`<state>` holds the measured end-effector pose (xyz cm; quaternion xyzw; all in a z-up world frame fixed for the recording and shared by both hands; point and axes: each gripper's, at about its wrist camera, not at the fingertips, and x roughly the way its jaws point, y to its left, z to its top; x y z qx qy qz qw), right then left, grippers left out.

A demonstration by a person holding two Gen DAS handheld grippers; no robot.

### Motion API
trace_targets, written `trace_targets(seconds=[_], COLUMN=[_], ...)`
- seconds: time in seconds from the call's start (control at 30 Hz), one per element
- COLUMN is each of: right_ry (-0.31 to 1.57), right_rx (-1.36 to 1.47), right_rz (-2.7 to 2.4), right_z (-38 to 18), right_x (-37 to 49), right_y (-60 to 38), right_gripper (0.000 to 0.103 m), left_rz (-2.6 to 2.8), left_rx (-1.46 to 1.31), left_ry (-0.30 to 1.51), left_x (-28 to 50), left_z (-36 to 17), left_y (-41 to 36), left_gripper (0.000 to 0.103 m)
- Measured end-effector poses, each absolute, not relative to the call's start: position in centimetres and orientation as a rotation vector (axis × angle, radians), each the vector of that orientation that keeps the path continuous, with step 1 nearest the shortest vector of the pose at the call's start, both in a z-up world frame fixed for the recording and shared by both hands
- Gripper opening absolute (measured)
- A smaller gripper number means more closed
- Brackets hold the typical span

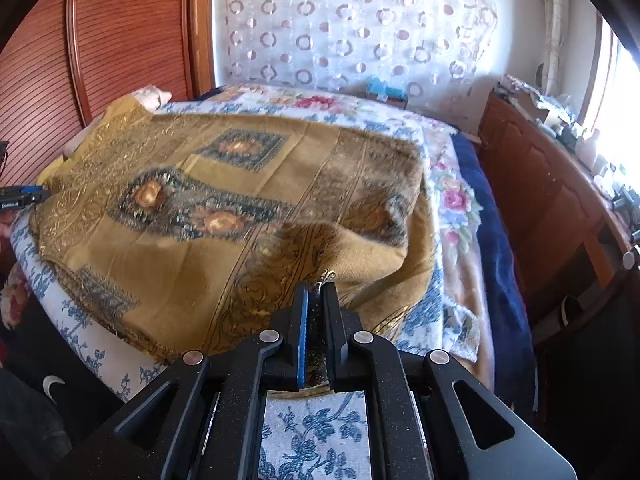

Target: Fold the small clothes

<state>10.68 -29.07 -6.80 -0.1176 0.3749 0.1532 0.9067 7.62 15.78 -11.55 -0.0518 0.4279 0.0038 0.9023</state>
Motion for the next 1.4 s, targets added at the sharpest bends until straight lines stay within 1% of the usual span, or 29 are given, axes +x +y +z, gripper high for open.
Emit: trace_targets(seconds=[0.03,0.07,0.1,0.13,0.2,0.3,0.43,0.73,0.8,0.9,0.93,0.97,1.13,1.2,1.4], right_ry=[0.765,0.753,0.743,0.729,0.703,0.679,0.691,0.763,0.780,0.808,0.801,0.796,0.800,0.809,0.772], right_rx=[-0.241,-0.238,-0.234,-0.225,-0.208,-0.193,-0.200,-0.204,-0.221,-0.207,-0.199,-0.192,-0.179,-0.161,-0.126], right_rz=[0.308,0.295,0.286,0.285,0.290,0.331,0.391,0.470,0.452,0.444,0.446,0.447,0.453,0.453,0.413], right_z=[-6.5,-6.1,-5.8,-5.4,-4.6,-4.0,-4.9,-9.6,-10.5,-11.6,-11.8,-11.9,-11.8,-11.5,-9.8], right_x=[10.7,10.6,10.6,10.5,10.3,9.9,9.8,11.0,11.4,11.8,11.7,11.6,11.3,11.5,10.9], right_y=[-29.1,-29.3,-29.3,-29.5,-29.6,-29.0,-26.6,-21.4,-20.9,-21.0,-21.1,-21.2,-21.7,-22.0,-24.1], right_gripper=[0.005,0.008,0.015,0.019,0.040,0.050,0.052,0.052,0.052,0.053,0.053,0.053,0.053,0.053,0.053], left_rz=[0.009,0.012,0.014,0.016,0.021,0.025,0.024,-0.012,-0.057,-0.096,-0.103,-0.108,-0.162,-0.214,-0.372], left_rx=[-0.105,-0.104,-0.105,-0.107,-0.111,-0.112,-0.112,-0.126,-0.142,-0.150,-0.139,-0.141,-0.158,-0.170,-0.165], left_ry=[0.885,0.886,0.887,0.887,0.884,0.879,0.878,0.859,0.848,0.843,0.840,0.835,0.752,0.691,0.590], left_x=[7.6,7.6,7.6,7.6,7.6,7.4,7.4,7.5,7.5,7.5,7.5,7.5,7.2,7.5,10.2], left_z=[-11.6,-11.6,-11.6,-11.6,-11.6,-11.6,-11.7,-11.6,-11.6,-11.7,-11.6,-11.5,-9.1,-6.9,-1.9], left_y=[15.8,15.7,15.8,15.8,15.8,15.7,15.7,15.8,15.8,15.5,15.3,15.2,14.0,12.7,7.7], left_gripper=[0.045,0.045,0.045,0.045,0.045,0.045,0.045,0.044,0.025,0.014,0.012,0.007,0.005,0.005,0.005])
